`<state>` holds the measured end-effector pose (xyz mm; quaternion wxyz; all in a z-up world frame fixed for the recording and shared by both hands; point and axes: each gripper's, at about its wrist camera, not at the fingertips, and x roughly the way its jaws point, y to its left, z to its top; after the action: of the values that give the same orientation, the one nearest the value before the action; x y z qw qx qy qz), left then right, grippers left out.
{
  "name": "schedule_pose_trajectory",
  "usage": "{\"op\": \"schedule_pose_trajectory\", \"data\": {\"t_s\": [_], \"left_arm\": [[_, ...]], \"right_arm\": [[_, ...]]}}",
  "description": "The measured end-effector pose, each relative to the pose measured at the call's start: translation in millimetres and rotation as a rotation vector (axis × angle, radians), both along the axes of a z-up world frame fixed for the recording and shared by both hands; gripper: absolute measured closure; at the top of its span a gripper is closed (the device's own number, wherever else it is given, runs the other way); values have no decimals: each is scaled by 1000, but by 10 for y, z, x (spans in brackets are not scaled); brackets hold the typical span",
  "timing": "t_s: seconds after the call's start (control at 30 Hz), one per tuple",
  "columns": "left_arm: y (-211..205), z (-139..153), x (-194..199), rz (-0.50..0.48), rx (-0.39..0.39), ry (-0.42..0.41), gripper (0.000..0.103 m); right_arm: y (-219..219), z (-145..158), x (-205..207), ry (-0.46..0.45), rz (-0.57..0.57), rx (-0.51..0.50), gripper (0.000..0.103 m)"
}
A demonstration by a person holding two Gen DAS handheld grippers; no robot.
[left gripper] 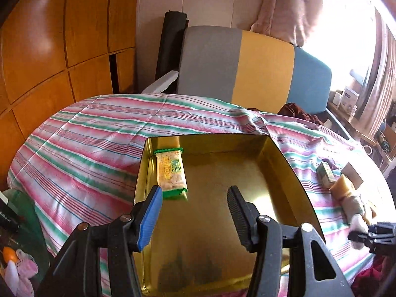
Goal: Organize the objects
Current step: 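Carry the cracker packet into the gold tray and open the left gripper, then carry the plastic-wrapped bundle into the gold tray and open the right gripper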
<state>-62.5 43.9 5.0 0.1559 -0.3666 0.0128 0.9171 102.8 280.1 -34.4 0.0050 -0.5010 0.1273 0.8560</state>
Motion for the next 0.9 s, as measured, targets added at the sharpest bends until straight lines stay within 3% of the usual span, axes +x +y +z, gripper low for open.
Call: {"op": "schedule_pose_trajectory", "data": {"t_s": [0.3,0.87,0.9], "left_arm": [[-225,-80,95,31,-3,-16,48],[-1084,-361,133,211,39,-104,48],[-1091,-372,133,213,37,-107,48]], "right_arm": [[-915,169,-765,52,214,-42,62],[-2244,-343,-1931,-68,348,-126,62],[-2287,-349,-1960,-64,350,-129,57]]}}
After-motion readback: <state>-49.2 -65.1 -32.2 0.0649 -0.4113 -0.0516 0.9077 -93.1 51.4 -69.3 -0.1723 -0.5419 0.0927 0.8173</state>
